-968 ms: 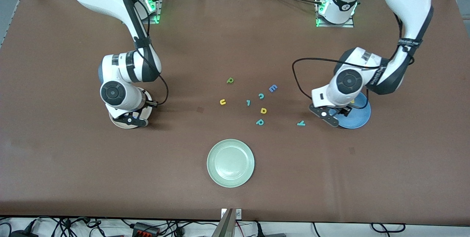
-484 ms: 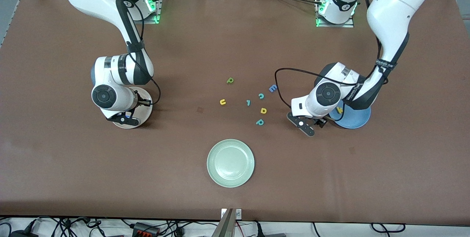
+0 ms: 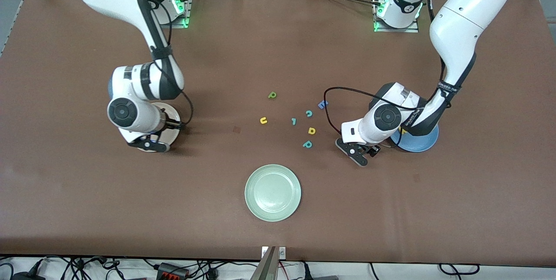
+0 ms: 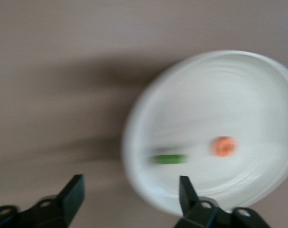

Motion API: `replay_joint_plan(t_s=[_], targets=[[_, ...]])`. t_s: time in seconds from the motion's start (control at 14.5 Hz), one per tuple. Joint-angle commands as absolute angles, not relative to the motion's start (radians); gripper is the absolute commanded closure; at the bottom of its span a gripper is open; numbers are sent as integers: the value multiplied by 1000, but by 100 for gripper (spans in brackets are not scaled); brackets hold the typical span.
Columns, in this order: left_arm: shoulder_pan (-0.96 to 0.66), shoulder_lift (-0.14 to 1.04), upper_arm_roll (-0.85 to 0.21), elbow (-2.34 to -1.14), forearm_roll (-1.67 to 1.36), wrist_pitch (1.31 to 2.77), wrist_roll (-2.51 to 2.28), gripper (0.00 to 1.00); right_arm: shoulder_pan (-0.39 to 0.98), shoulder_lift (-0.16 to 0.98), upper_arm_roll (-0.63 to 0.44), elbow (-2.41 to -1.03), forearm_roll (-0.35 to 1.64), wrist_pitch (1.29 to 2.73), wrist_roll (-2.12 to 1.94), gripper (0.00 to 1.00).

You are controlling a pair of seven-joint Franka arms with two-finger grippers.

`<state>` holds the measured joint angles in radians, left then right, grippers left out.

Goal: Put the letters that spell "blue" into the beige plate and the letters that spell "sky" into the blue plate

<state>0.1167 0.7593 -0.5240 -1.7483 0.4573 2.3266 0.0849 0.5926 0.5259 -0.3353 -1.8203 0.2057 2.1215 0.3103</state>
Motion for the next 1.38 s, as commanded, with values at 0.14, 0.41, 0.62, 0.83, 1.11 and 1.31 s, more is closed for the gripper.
replay_joint_plan(t_s=[0.14,0.41,0.62,0.83,1.11,1.31], targets=[[118,776,-522,-1726,482,2327,109,37,722,575,-328,-1698,284,2128,324,0],[120,784,-520,-1726,482,2330,133,48,845,662,-321,-1597,279,2138,278,0],[120,787,-518,-1726,533,2341,132,50,912,739,-319,-1526,272,2149,262,8],[124,795,-520,-1726,551,2342,132,66,948,787,-319,-1523,271,2259,252,28],[127,787,-520,-1727,551,2335,130,83,963,825,-305,-1523,302,2324,265,28],[136,758,-523,-1727,549,2319,124,86,963,828,-304,-1523,313,2322,261,28]])
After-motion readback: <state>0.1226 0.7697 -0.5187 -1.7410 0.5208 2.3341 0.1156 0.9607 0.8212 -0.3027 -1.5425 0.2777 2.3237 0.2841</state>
